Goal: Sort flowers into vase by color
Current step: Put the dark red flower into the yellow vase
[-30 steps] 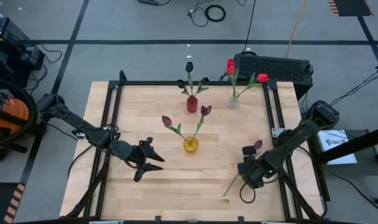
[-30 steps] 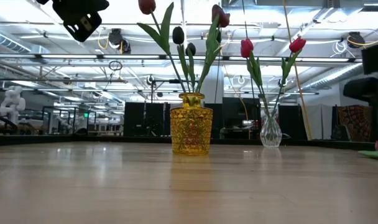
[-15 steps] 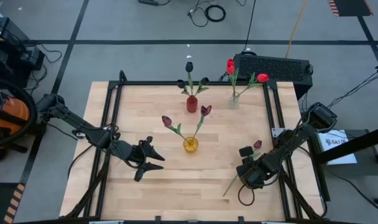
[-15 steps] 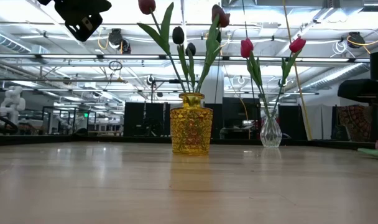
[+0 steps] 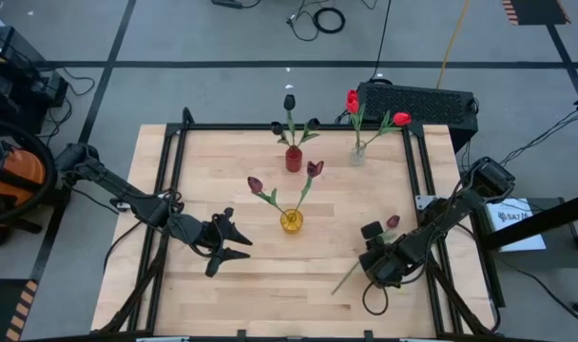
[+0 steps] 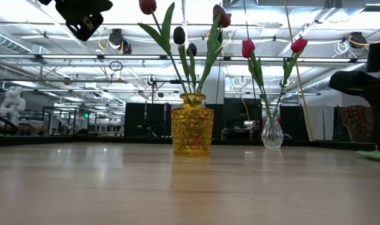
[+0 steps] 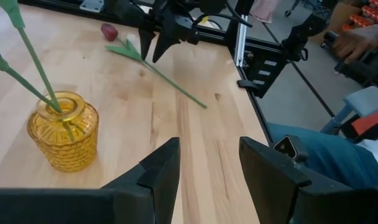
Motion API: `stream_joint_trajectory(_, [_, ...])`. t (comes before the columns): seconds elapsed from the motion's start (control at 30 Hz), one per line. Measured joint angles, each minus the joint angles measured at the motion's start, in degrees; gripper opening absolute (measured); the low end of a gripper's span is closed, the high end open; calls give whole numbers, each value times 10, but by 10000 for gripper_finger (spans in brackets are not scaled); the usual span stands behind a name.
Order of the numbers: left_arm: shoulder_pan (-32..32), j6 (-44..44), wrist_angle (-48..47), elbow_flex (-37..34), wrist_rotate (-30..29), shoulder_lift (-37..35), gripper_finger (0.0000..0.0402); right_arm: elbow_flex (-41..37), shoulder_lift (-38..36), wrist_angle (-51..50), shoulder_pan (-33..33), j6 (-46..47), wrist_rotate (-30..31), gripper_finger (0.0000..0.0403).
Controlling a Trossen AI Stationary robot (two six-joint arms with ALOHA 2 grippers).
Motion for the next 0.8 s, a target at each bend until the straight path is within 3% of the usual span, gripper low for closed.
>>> stream_joint_trajectory(0.37, [0,13,2,0,-14,0,171,-17,-1,31,-31,-33,-40,100])
stream_joint_trajectory(0.5, [0,14,2,0,-14,0,171,-19,-2,35,-34,-36,-47,73])
stream_joint_trajectory(0.67, [0,14,2,0,-14,0,171,-19,-2,39,-34,-41,-52,12])
stream_joint_trajectory(0.8, [0,25,34,0,-12,0,171,-2,1,28,-34,-40,-52,8])
